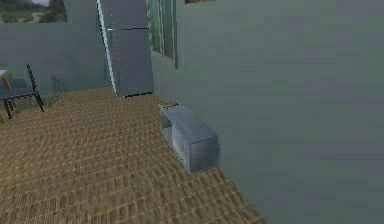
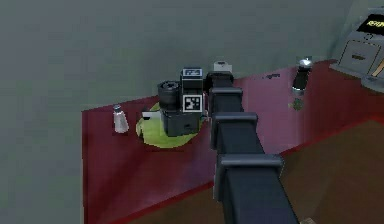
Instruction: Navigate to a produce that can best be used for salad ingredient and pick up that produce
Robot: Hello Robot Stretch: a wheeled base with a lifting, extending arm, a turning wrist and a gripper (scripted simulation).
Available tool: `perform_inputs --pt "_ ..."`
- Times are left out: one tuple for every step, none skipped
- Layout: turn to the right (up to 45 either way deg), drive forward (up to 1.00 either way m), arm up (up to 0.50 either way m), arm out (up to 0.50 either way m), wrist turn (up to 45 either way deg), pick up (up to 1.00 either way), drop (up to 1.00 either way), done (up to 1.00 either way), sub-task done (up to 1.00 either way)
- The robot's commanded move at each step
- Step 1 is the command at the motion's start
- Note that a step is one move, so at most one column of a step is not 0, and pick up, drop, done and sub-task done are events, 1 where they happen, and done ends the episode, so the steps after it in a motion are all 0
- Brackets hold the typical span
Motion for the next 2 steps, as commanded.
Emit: perform_inputs --pt "0.0 0.0 0.0 0.0 0.0 1.0 0.0 0.0 0.0" --pt "0.0 0.0 0.0 0.0 0.0 0.0 0.0 1.0 0.0"
